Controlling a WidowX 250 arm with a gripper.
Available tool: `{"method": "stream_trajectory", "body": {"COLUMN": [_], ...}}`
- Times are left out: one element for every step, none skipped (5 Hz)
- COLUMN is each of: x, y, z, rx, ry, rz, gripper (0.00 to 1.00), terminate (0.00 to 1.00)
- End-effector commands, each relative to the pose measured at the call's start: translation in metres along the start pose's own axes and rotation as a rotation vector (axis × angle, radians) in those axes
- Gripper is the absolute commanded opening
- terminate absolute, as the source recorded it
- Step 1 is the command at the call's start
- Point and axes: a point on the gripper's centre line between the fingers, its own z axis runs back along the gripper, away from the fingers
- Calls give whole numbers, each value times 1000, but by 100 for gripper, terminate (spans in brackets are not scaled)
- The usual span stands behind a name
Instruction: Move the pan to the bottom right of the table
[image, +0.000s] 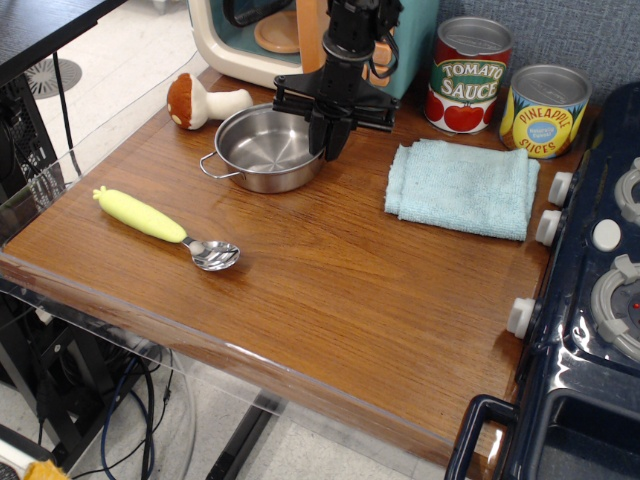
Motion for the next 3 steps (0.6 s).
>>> {"method": "stream_trajectory", "body": {"x": [-3,-16,-45], "y": [0,-12,-36], "z": [96,115,120], "rx": [-55,-105,-148], "ry": [-224,-256,-251], "rz": [-14,-63,-183], "gripper": [0,0,0], "terminate": [0,0,0]}}
